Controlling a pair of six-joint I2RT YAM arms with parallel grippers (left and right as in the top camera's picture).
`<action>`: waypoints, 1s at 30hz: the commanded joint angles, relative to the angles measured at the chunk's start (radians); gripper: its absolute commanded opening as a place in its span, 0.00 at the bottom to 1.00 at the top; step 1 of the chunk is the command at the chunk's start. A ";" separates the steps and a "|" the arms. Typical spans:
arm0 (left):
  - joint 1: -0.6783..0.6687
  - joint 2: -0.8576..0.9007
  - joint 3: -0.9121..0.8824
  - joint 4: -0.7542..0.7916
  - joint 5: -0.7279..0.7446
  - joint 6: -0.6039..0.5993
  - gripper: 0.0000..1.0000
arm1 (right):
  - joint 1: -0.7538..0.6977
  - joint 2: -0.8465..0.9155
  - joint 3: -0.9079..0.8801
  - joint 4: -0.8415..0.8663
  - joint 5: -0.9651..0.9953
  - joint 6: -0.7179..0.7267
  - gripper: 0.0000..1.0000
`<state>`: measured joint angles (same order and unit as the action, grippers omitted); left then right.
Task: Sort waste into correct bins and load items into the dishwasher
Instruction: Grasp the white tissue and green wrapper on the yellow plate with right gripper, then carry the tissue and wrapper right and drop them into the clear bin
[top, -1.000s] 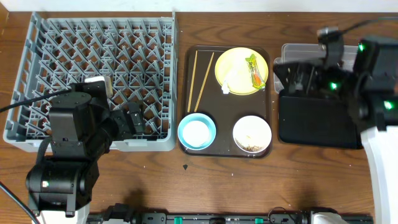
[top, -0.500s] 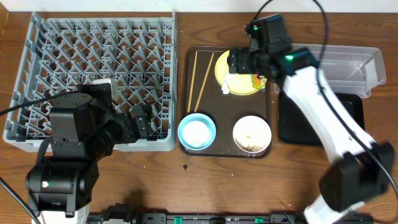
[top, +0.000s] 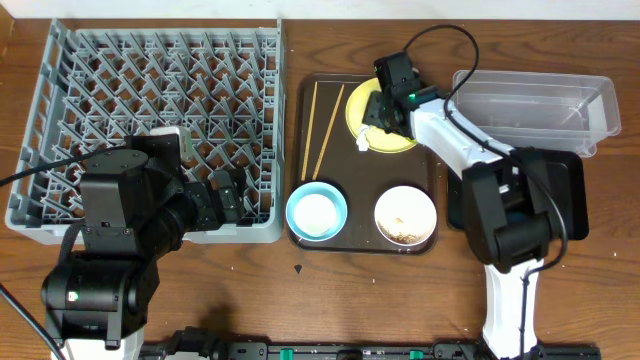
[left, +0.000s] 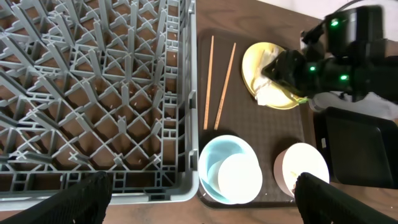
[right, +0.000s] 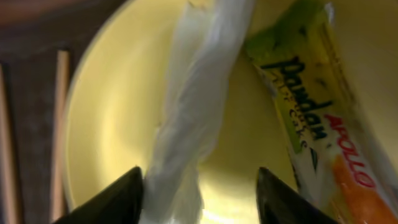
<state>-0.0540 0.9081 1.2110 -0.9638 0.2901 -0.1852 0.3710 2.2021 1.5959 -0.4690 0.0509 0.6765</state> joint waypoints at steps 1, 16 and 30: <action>0.005 -0.001 0.023 -0.001 0.016 0.005 0.95 | 0.010 0.044 0.013 0.013 0.019 0.078 0.41; 0.005 -0.001 0.023 -0.001 0.016 0.005 0.95 | -0.076 -0.337 0.014 -0.101 -0.073 -0.069 0.01; 0.005 -0.001 0.023 -0.001 0.016 0.005 0.95 | -0.397 -0.384 -0.018 -0.372 0.080 0.323 0.01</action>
<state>-0.0540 0.9081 1.2114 -0.9646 0.2905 -0.1852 0.0124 1.7729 1.6009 -0.8425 0.1009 0.8551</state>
